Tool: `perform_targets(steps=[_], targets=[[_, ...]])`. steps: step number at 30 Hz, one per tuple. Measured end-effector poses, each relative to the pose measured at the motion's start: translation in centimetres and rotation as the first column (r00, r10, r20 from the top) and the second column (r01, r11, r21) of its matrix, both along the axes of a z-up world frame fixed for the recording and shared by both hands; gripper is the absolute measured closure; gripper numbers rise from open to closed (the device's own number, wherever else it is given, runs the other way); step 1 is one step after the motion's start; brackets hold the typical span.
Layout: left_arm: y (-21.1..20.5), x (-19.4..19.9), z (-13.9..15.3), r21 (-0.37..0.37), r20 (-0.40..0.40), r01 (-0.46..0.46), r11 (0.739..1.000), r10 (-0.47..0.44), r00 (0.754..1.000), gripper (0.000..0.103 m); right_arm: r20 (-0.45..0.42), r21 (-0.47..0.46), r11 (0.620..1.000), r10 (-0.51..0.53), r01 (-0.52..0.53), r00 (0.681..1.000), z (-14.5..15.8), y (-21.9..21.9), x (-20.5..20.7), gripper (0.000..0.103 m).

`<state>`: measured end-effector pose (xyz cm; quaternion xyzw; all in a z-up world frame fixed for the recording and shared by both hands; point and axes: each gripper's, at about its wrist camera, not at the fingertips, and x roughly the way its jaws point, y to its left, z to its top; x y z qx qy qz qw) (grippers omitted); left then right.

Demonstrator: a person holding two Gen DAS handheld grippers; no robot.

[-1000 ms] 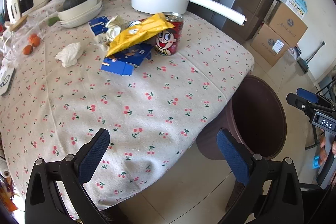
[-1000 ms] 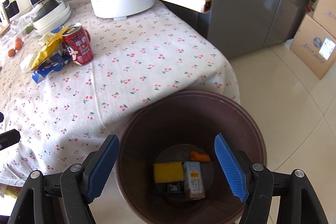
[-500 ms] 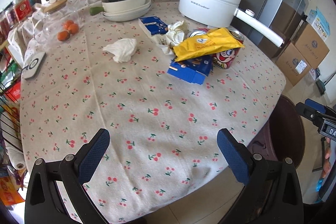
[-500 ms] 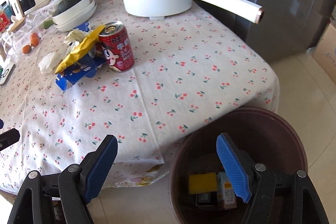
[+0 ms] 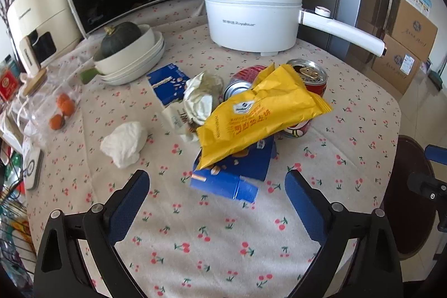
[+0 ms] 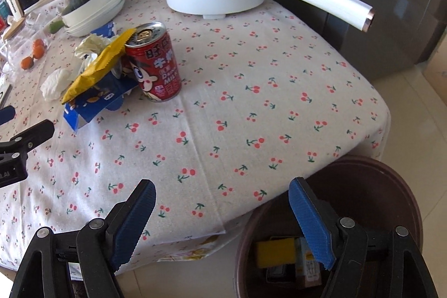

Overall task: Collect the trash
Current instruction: 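Grasp the yellow snack bag with the left tool, then grasp the red can from its top with the right tool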

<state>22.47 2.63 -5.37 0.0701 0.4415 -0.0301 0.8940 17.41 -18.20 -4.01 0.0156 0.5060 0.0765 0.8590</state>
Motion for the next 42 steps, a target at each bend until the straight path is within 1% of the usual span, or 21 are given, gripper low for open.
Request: perform_targets(steps=[2,3,4,5,6,7,8,9,10,13,15,17,19,23,25,28,31,34,40,41,42], targets=[[-1.2,1.2,-0.3,0.034,0.012,0.021,0.999,-0.022,1.000,0.013,-0.011,0.010,1.000,-0.018,0.018,1.000,-0.3,-0.7,0.3,0.021],[-1.7,1.6,-0.3,0.050,0.019,0.032,0.998,-0.033,0.999,0.019,-0.018,0.013,1.000,-0.022,0.022,1.000,-0.5,-1.0,0.4,0.021],[-2.2,2.0,-0.4,0.060,0.025,0.044,0.997,-0.046,0.999,0.028,-0.026,0.011,1.000,-0.023,0.023,0.999,-0.7,-1.2,0.5,0.021],[-2.6,2.4,-0.5,0.066,0.029,0.059,0.996,-0.061,0.998,0.033,-0.031,0.004,1.000,-0.022,0.022,0.999,-0.9,-1.4,0.6,0.021],[-2.9,2.6,-0.5,0.067,0.028,0.071,0.995,-0.073,0.997,0.046,-0.035,-0.004,1.000,-0.022,0.022,0.999,-1.0,-1.5,0.6,0.021],[-3.0,2.8,-0.5,0.060,0.025,0.079,0.995,-0.081,0.996,0.062,-0.037,-0.011,1.000,-0.023,0.022,0.999,-1.2,-1.5,0.6,0.021],[-2.9,2.9,-0.3,0.040,0.023,0.084,0.996,-0.085,0.996,0.069,-0.041,-0.013,1.000,-0.023,0.022,0.999,-1.3,-1.6,0.7,0.021],[-2.6,3.0,-0.1,0.008,0.023,0.082,0.997,-0.082,0.996,0.080,-0.045,-0.013,1.000,-0.022,0.021,0.999,-1.4,-1.7,0.8,0.021],[-2.2,2.8,0.3,-0.028,0.034,0.072,0.997,-0.071,0.997,0.088,-0.047,-0.014,1.000,-0.021,0.020,0.999,-1.5,-1.7,0.9,0.021],[-0.8,1.6,1.6,-0.086,0.077,0.048,0.995,-0.041,0.996,0.092,-0.048,-0.019,1.000,-0.016,0.016,0.999,-1.6,-1.5,1.3,0.021],[0.6,0.7,2.2,-0.124,0.087,0.023,0.992,-0.013,0.996,0.093,-0.046,-0.014,1.000,-0.016,0.016,0.999,-1.6,-1.3,1.6,0.021],[2.4,-0.3,2.5,-0.168,0.072,-0.016,0.986,0.029,0.997,0.094,-0.046,-0.006,1.000,-0.017,0.016,0.999,-1.5,-1.0,2.0,0.021],[4.5,-1.4,2.4,-0.218,0.036,-0.063,0.974,0.072,0.997,0.094,-0.042,0.000,1.000,-0.010,0.010,0.999,-1.5,-0.4,2.4,0.021],[8.6,-3.9,1.5,-0.307,-0.008,-0.154,0.939,0.160,0.987,0.094,-0.032,0.001,1.000,0.013,-0.013,0.999,-1.4,1.8,3.8,0.021],[10.1,-4.4,0.7,-0.313,-0.040,-0.192,0.930,0.189,0.981,0.094,-0.027,0.026,0.999,0.035,-0.035,0.999,-1.4,3.3,4.9,0.021],[11.9,-4.9,-0.1,-0.334,-0.058,-0.233,0.913,0.227,0.972,0.095,0.018,0.011,0.997,0.079,-0.079,0.997,-1.2,6.0,6.6,0.021],[12.9,-5.1,-0.6,-0.324,-0.067,-0.240,0.915,0.231,0.971,0.095,0.042,0.008,0.994,0.109,-0.110,0.993,-1.4,8.2,8.6,0.021],[13.7,-5.2,-0.6,-0.325,-0.068,-0.238,0.915,0.229,0.971,0.095,0.045,-0.009,0.996,0.092,-0.092,0.995,-2.0,9.5,10.3,0.021],[14.8,-5.1,-1.2,-0.322,-0.082,-0.240,0.916,0.225,0.971,0.095,0.053,0.002,0.999,0.045,-0.045,0.998,-2.5,9.9,12.4,0.021],[14.9,-5.2,-1.3,-0.323,-0.084,-0.241,0.915,0.226,0.971,0.095,0.052,-0.001,0.999,0.040,-0.040,0.998,-2.5,10.0,12.7,0.022],[14.9,-5.2,-1.3,-0.325,-0.084,-0.241,0.915,0.226,0.970,0.095,0.048,0.003,0.999,0.041,-0.041,0.998,-2.6,10.0,12.9,0.025]])
